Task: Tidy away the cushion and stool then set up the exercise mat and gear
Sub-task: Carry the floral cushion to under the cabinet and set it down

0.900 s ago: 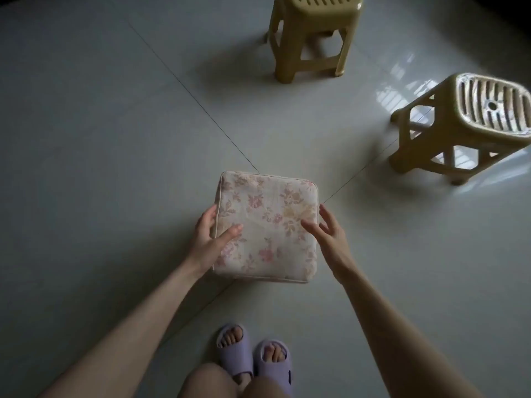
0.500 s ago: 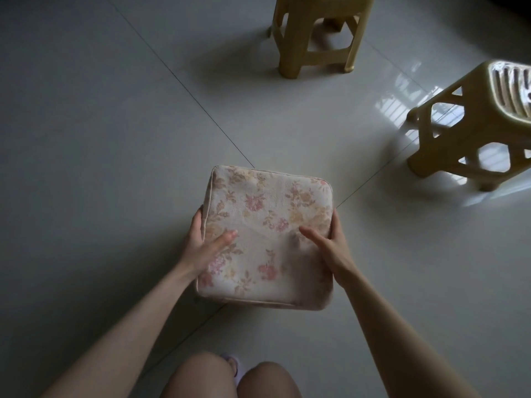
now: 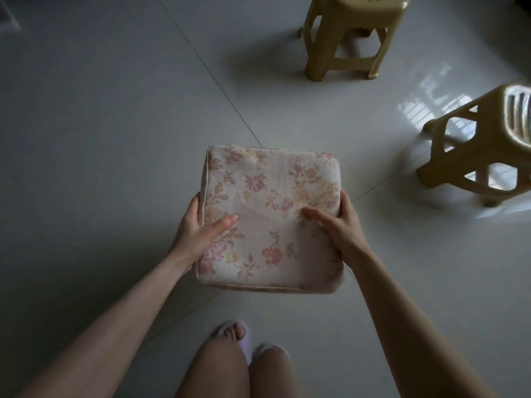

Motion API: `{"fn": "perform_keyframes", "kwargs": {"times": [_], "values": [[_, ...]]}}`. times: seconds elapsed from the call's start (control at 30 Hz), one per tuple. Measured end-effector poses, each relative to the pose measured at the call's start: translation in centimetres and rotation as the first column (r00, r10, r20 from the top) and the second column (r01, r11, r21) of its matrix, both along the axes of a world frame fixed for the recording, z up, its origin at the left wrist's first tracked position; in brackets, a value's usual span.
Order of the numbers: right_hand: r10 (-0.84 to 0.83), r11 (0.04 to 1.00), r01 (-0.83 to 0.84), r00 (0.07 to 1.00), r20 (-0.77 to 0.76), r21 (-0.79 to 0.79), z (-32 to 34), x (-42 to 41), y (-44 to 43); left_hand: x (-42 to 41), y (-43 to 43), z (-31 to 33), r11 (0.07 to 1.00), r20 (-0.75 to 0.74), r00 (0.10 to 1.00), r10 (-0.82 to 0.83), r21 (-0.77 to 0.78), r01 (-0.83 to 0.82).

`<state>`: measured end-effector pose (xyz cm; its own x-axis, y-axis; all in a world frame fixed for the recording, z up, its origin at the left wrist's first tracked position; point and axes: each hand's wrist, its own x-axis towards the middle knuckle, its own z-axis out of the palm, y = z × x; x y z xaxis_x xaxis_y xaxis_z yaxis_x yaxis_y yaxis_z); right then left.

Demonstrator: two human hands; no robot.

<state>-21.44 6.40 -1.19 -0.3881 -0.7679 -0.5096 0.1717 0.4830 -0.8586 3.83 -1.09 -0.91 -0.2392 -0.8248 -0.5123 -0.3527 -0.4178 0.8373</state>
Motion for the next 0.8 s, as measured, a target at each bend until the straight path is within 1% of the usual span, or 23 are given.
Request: {"fn": "perform_keyframes", "kwargs": {"times": [0.13,0.3,0.43,0.5,0.6,0.7,0.73,0.8], "values": [[0.042,0.999,-0.042,0.999,-0.011,-0.015,12.0,1.9,-1.1,2.3,-0.2,12.6,0.998,-0.006,0.999,0.044,-0.053,-0.045],[0.143,0.988,-0.145,0.989,-0.039,-0.061,28.9,4.6,-3.1,5.6,0.1,29.5,0.982,-0.035,0.990,0.136,-0.124,-0.140],[0.207,0.970,-0.216,0.974,-0.087,-0.109,39.4,6.9,-5.5,8.0,-0.2,39.2,0.955,-0.080,0.973,0.214,-0.193,-0.226],[0.232,0.958,-0.245,0.967,-0.102,-0.148,43.5,8.3,-7.1,9.4,-0.8,42.8,0.938,-0.093,0.965,0.244,-0.232,-0.259],[0.293,0.935,-0.307,0.951,-0.101,-0.178,47.6,11.0,-9.8,12.0,-2.0,46.7,0.911,-0.120,0.949,0.293,-0.266,-0.315],[0.339,0.915,-0.357,0.933,-0.122,-0.187,50.5,14.3,-12.6,15.3,-3.5,49.2,0.889,-0.148,0.928,0.343,-0.268,-0.372],[0.358,0.903,-0.378,0.925,-0.128,-0.203,51.4,16.5,-14.5,17.7,-4.6,50.2,0.872,-0.163,0.915,0.370,-0.278,-0.402],[0.368,0.898,-0.387,0.921,-0.126,-0.208,52.1,17.9,-15.8,18.9,-5.5,50.6,0.874,-0.166,0.914,0.370,-0.270,-0.403]]}}
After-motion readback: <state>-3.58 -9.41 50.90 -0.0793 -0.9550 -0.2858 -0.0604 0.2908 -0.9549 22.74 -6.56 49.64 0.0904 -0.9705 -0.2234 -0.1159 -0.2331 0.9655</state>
